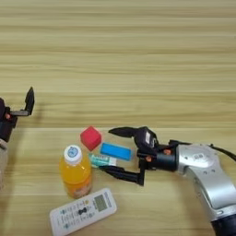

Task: Move the objects on the table

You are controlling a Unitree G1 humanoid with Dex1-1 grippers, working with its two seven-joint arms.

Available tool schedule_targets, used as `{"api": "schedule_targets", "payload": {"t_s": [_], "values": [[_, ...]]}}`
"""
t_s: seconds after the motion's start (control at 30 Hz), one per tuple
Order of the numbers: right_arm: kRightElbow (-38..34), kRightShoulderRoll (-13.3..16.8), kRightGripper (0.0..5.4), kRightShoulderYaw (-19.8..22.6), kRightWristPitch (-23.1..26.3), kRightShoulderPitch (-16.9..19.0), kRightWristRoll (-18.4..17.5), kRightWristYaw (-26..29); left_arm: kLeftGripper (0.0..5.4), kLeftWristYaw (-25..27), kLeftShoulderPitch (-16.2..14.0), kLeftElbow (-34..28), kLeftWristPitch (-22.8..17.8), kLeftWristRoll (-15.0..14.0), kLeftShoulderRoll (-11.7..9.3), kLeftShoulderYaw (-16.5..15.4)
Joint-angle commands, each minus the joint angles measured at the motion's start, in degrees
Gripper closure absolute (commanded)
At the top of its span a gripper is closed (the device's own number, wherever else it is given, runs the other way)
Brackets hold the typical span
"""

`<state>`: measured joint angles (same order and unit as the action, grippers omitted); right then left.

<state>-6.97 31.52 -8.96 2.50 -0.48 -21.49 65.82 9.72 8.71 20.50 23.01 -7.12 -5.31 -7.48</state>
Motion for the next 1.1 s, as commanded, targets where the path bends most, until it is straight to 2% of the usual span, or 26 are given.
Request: {"api": "schedule_targets", "payload": {"t_s": [0.03, 0.23, 0.37, 0.5, 0.8, 1.1], "values": [[-2.70, 4.99, 0.03, 2.85, 2.44, 1.04, -4.90, 5.68, 0.00, 0.11, 0.72, 0.45, 0.44, 0.38, 0.08, 0.49], [-3.84, 8.80, 0.03, 1.50, 2.89, 1.76, -4.10, 10.15, 0.00, 0.05, 0.65, 0.47, 0.50, 0.39, 0.09, 0.52], [-5.00, 11.19, 0.03, -3.13, 1.13, 3.80, 0.84, 12.34, 0.00, -0.01, 0.67, 0.58, 0.50, 0.40, 0.00, 0.55], [-5.67, 11.83, 0.03, -6.25, -1.04, 4.86, 4.30, 12.97, 0.00, -0.14, 0.75, 0.71, 0.49, 0.41, -0.04, 0.60], [-5.40, 10.93, 0.03, -9.96, -3.62, 4.53, 8.25, 11.49, 0.00, -0.13, 1.22, 1.47, 0.47, 0.46, -0.23, 0.62], [-0.13, 8.36, 0.03, -13.28, -6.93, 2.41, 12.55, 9.44, 0.00, -0.12, 1.71, 2.50, 0.77, 0.62, -0.14, 0.86]]}}
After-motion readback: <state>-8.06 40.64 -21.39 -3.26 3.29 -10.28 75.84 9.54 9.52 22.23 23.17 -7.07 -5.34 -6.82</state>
